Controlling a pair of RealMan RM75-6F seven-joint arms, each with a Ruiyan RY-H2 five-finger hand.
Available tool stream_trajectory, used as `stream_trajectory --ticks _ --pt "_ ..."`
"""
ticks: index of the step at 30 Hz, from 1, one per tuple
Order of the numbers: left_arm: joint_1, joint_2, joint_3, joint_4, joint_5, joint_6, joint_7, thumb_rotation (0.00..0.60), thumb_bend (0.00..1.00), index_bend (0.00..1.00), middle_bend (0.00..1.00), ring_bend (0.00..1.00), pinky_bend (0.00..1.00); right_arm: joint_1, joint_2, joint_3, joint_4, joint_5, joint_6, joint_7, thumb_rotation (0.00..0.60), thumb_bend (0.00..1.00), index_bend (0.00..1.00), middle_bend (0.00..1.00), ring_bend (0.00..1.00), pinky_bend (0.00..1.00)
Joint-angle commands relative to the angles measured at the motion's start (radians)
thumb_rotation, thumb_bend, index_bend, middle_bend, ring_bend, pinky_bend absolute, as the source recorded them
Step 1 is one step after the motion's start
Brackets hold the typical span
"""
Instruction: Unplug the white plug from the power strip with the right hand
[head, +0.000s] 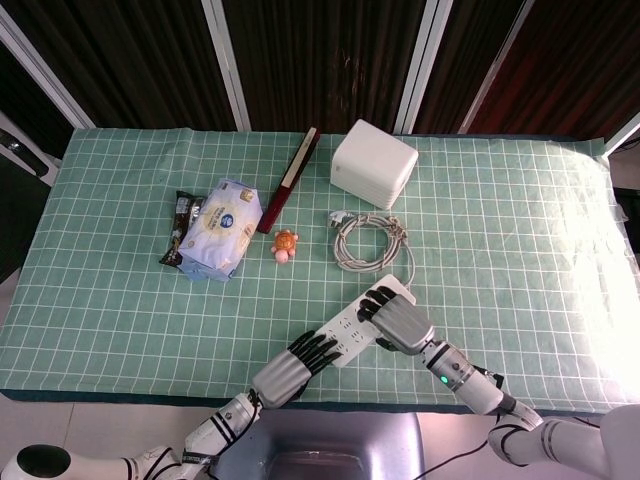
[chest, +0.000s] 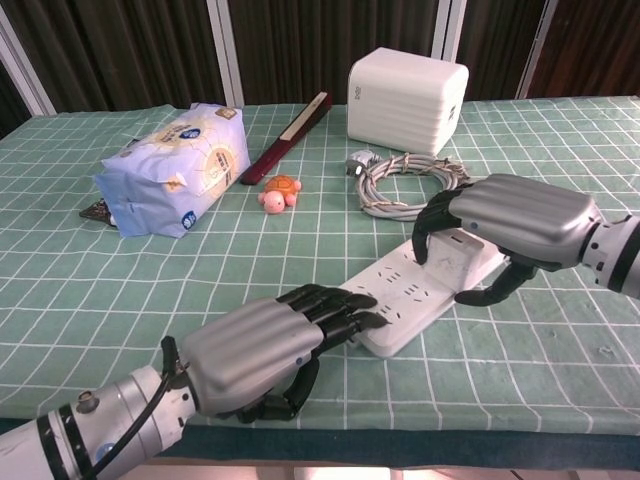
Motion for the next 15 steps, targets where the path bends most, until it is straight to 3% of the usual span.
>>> stream_trajectory --ticks 1,7,15 --pt "0.001 -0.002 0.006 0.006 0.006 0.003 0.001 0.6 0.89 0.0 0.03 0.0 0.07 0.0 0.001 0.002 -0.001 0.002 0.003 -0.003 0.6 0.39 0.66 0.52 0.37 0.44" --pt "0.004 -0.015 0.017 0.029 0.02 0.01 0.004 0.6 0.89 0.0 0.03 0.0 0.07 0.001 0.014 0.01 -0.033 0.029 -0.017 -0.011 0.6 0.39 0.75 0.58 0.44 0.49" --pt "0.005 -0.02 0.019 0.043 0.03 0.021 0.004 0.6 0.89 0.0 0.03 0.0 0.06 0.013 0.059 0.02 -0.122 0.085 -0.082 0.021 0.6 0.39 0.78 0.6 0.46 0.49"
